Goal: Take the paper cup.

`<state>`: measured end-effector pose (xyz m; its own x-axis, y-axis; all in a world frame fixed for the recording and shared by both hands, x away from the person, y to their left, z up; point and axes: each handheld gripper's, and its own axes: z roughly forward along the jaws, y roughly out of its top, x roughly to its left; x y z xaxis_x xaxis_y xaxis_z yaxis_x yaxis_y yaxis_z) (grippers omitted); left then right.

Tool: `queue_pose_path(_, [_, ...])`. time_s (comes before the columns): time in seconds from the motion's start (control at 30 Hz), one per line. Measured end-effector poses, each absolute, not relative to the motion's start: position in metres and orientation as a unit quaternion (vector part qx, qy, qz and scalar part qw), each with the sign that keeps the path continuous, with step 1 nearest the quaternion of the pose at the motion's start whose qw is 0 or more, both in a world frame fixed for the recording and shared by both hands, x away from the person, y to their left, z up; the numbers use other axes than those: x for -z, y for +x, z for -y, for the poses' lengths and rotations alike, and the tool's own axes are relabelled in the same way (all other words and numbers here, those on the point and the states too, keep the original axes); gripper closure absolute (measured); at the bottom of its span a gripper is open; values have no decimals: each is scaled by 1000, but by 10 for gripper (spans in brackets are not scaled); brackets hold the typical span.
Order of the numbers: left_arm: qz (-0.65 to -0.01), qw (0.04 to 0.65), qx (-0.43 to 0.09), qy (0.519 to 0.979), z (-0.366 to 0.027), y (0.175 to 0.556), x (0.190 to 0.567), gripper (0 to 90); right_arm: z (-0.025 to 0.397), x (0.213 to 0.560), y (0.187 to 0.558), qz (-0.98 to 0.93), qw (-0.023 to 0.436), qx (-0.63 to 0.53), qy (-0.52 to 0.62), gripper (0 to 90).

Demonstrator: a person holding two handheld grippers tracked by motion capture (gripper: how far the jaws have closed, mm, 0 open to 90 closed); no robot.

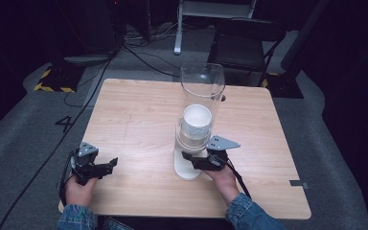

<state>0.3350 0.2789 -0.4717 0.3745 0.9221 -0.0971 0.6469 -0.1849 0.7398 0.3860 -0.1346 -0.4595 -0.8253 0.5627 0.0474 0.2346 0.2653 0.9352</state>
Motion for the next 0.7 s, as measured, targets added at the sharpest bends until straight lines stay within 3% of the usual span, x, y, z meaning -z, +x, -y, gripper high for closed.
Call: queue_pose_path(0.7, [-523,362,-188,748,-276,338,472,162,137,476,383,-788,149,-538,261,343])
